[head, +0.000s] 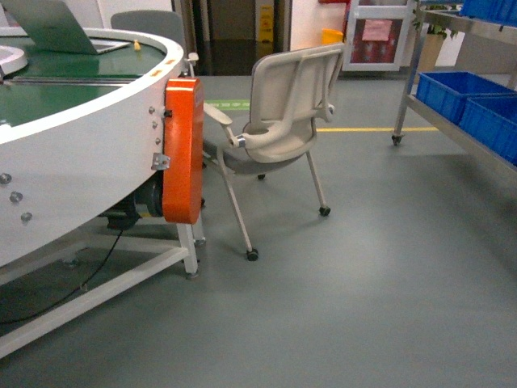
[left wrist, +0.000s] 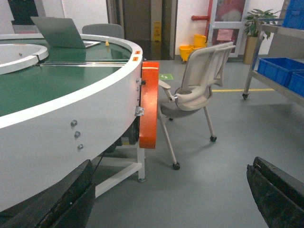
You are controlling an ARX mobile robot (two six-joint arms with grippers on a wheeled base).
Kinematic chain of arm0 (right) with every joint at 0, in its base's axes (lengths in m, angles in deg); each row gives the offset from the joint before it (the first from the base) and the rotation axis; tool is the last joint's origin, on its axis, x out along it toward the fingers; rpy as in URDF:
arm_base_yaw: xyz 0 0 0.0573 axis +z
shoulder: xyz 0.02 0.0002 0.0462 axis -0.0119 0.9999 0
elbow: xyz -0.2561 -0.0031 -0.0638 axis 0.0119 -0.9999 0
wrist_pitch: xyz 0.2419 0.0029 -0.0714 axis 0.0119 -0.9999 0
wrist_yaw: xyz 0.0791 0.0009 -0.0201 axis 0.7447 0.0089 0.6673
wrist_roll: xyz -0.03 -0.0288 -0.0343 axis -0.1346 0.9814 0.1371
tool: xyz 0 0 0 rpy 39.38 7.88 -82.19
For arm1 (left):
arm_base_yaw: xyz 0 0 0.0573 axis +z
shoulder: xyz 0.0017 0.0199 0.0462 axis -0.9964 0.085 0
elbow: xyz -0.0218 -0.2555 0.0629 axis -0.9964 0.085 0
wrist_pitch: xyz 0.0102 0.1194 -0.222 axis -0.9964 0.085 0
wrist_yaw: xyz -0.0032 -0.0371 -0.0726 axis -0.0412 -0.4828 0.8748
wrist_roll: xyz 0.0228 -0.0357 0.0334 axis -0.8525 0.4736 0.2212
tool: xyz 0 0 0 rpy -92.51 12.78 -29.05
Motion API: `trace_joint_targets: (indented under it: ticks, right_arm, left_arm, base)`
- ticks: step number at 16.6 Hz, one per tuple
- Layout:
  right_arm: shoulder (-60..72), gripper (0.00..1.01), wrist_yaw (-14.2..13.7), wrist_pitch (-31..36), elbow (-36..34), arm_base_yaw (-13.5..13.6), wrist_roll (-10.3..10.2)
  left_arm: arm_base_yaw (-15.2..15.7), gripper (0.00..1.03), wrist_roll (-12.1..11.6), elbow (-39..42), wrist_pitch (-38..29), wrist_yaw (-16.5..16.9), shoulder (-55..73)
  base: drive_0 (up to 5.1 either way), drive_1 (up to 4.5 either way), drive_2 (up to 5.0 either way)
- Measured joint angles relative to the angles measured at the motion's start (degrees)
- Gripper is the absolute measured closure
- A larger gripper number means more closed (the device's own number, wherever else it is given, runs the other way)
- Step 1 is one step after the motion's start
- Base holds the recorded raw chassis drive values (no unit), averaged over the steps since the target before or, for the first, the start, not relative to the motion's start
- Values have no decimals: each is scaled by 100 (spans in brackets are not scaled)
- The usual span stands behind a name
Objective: Pick red block from blue box to shelf
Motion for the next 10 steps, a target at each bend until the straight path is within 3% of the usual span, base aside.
trace_joint_targets:
  ticks: [10]
  right_arm:
    - [0, 64, 0, -7, 0, 0, 0]
  left_arm:
    - [0, 5, 0, 0, -2, 4, 0]
  base:
    - [-149, -149, -149]
